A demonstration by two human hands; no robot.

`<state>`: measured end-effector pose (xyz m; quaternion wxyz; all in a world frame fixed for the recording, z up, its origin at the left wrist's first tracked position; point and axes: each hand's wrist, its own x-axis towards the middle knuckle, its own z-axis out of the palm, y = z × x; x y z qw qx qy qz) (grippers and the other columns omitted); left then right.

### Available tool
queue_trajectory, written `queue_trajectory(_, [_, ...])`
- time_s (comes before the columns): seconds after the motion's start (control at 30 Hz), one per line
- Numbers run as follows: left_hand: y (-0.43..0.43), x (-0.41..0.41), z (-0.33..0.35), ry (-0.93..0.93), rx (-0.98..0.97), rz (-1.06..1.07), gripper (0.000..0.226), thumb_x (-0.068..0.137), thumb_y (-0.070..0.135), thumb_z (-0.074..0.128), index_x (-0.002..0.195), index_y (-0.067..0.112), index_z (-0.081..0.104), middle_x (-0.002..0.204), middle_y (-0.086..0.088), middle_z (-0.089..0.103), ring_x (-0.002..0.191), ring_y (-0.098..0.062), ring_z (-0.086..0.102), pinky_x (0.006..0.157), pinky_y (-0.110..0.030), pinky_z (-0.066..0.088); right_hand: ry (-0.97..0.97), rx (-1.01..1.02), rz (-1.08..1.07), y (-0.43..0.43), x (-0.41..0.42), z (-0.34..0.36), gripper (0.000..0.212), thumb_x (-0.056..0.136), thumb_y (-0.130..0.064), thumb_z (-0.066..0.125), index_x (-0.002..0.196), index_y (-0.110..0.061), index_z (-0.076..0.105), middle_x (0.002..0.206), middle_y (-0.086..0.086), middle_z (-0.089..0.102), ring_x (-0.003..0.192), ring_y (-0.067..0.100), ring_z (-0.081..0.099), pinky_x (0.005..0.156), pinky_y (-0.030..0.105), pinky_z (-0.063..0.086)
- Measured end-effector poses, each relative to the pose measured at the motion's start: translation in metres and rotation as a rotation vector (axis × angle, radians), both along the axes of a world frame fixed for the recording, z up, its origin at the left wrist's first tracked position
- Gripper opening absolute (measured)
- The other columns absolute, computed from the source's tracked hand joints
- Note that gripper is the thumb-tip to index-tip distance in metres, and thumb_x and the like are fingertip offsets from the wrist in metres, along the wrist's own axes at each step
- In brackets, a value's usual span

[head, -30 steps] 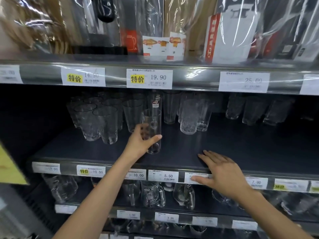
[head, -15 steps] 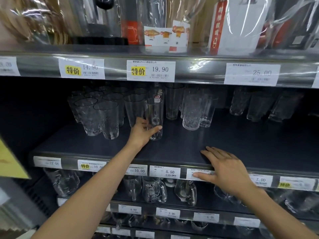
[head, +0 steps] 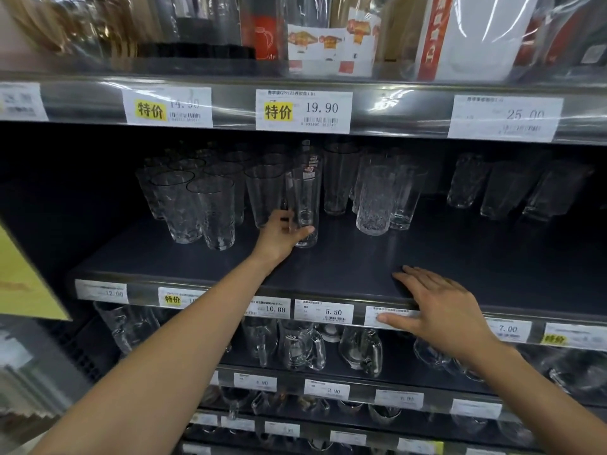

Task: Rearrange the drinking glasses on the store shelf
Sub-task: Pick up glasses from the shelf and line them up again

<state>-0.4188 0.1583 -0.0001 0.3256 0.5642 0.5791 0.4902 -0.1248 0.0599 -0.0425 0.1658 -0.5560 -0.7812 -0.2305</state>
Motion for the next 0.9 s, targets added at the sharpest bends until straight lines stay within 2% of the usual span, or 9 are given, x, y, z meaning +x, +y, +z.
queue_trajectory(0.13, [0.001, -0.001, -0.002, 0.014, 0.006, -0.008, 0.057, 0.085, 0.018, 0.077, 0.133, 0.004, 0.048, 0.111, -0.010, 0.062, 0.102, -0.017, 0.059, 0.062, -0.004, 0.042, 0.026, -0.015, 0.003, -0.001, -0.001, -0.001, 0.091, 0.075, -0.089, 0.031, 0.121, -0.021, 0.070, 0.127, 0.003, 0.068, 0.116, 0.022, 0.066, 0.091, 0.040, 0.055])
queue_trajectory(0.23, [0.001, -0.001, -0.001, 0.037, 0.004, -0.016, 0.061, 0.086, 0.018, 0.076, 0.138, 0.006, 0.046, 0.123, -0.013, 0.063, 0.102, -0.013, 0.057, 0.077, -0.014, 0.042, 0.019, -0.023, -0.010, -0.003, -0.001, 0.000, 0.091, 0.075, -0.089, 0.030, 0.122, -0.021, 0.068, 0.128, 0.003, 0.068, 0.117, 0.022, 0.066, 0.092, 0.040, 0.054])
queue_trajectory(0.3, [0.002, -0.001, -0.002, 0.036, 0.003, -0.026, 0.063, 0.087, 0.017, 0.075, 0.141, 0.007, 0.045, 0.127, -0.014, 0.063, 0.104, -0.012, 0.056, 0.081, -0.015, 0.040, 0.014, -0.042, -0.025, -0.004, -0.001, 0.000, 0.091, 0.075, -0.089, 0.030, 0.124, -0.022, 0.067, 0.130, 0.002, 0.066, 0.119, 0.021, 0.064, 0.094, 0.039, 0.053])
queue_trajectory(0.47, [0.005, -0.001, -0.004, 0.050, 0.010, -0.031, 0.065, 0.088, 0.020, 0.074, 0.145, 0.010, 0.043, 0.129, -0.014, 0.063, 0.113, -0.016, 0.059, 0.077, -0.007, 0.037, 0.013, -0.066, -0.033, -0.006, -0.002, 0.003, 0.094, 0.074, -0.090, 0.027, 0.130, -0.025, 0.063, 0.137, 0.000, 0.062, 0.126, 0.020, 0.059, 0.100, 0.038, 0.049])
queue_trajectory(0.57, [0.008, -0.001, -0.004, 0.063, 0.008, -0.028, 0.065, 0.088, 0.019, 0.074, 0.145, 0.010, 0.043, 0.128, -0.014, 0.064, 0.113, -0.016, 0.059, 0.077, -0.006, 0.036, 0.022, -0.060, -0.023, -0.005, -0.002, 0.003, 0.093, 0.075, -0.090, 0.027, 0.128, -0.023, 0.065, 0.134, 0.002, 0.064, 0.123, 0.022, 0.061, 0.097, 0.041, 0.052])
queue_trajectory(0.7, [0.012, 0.000, -0.007, 0.076, -0.003, -0.015, 0.067, 0.088, 0.023, 0.074, 0.146, 0.011, 0.044, 0.127, -0.012, 0.065, 0.118, -0.021, 0.061, 0.085, -0.012, 0.038, 0.027, -0.049, -0.013, -0.005, -0.002, 0.002, 0.092, 0.076, -0.089, 0.028, 0.125, -0.021, 0.067, 0.131, 0.004, 0.066, 0.120, 0.023, 0.064, 0.094, 0.042, 0.054])
queue_trajectory(0.9, [0.017, 0.001, -0.010, 0.078, -0.004, -0.001, 0.066, 0.087, 0.026, 0.075, 0.145, 0.013, 0.046, 0.124, -0.007, 0.068, 0.115, -0.018, 0.063, 0.089, -0.015, 0.041, 0.012, -0.040, -0.016, -0.006, -0.002, 0.003, 0.091, 0.076, -0.088, 0.029, 0.123, -0.021, 0.068, 0.129, 0.003, 0.067, 0.118, 0.022, 0.065, 0.093, 0.041, 0.054])
